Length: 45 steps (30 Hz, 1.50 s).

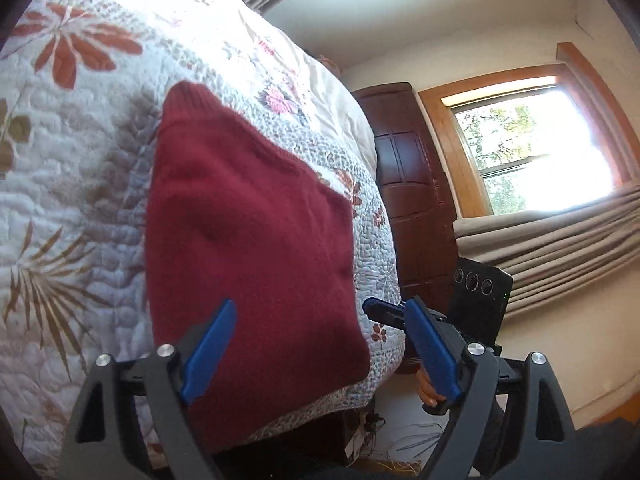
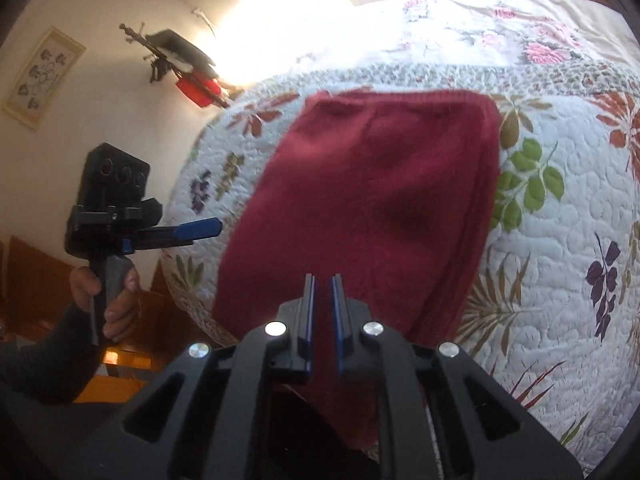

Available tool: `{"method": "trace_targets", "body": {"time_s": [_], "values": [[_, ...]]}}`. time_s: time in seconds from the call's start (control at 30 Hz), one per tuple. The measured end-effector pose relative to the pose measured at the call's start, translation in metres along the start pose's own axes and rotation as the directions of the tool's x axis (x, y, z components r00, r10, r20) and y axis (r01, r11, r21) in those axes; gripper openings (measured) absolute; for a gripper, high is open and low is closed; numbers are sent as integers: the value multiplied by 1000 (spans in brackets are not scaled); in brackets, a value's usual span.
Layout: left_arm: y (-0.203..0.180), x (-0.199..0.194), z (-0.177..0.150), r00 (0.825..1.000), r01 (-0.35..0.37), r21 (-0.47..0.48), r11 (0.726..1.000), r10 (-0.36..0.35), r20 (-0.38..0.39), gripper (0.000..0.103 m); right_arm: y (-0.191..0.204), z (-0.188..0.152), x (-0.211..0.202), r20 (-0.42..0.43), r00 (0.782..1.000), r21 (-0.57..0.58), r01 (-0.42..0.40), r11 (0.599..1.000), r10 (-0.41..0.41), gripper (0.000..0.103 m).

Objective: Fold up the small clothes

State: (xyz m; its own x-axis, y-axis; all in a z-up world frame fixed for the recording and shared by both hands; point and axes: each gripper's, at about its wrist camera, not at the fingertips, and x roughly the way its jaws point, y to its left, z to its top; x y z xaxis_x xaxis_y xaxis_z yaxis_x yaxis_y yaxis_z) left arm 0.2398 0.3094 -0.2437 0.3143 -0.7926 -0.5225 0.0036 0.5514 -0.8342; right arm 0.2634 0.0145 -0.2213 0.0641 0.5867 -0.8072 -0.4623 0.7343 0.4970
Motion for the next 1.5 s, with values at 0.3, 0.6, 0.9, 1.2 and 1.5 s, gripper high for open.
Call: {"method": "trace_targets", "body": {"time_s": [0.3, 0.6, 0.9, 1.2, 1.5], "values": [[4, 9, -17, 998, 49, 20, 999, -49, -30, 84, -7, -14, -2, 20, 995, 68, 92, 993, -94, 0], [46, 23, -54, 995, 15, -44, 999, -19, -98, 83, 1, -55, 17, -53, 988, 81, 151, 985, -148, 0], [48, 15, -84, 999, 25, -96, 995, -28, -30, 84, -21, -70, 15, -40, 993, 99, 110, 989, -107, 0], [34, -53, -191, 982, -153, -223, 963, 173, 74, 99, -19, -143, -57, 57, 982, 205, 163, 965, -178, 51], [-197, -160, -241, 758, -541, 108, 834, 428, 492, 99, 144, -166, -239, 482, 749, 79, 481, 873, -455, 99]]}}
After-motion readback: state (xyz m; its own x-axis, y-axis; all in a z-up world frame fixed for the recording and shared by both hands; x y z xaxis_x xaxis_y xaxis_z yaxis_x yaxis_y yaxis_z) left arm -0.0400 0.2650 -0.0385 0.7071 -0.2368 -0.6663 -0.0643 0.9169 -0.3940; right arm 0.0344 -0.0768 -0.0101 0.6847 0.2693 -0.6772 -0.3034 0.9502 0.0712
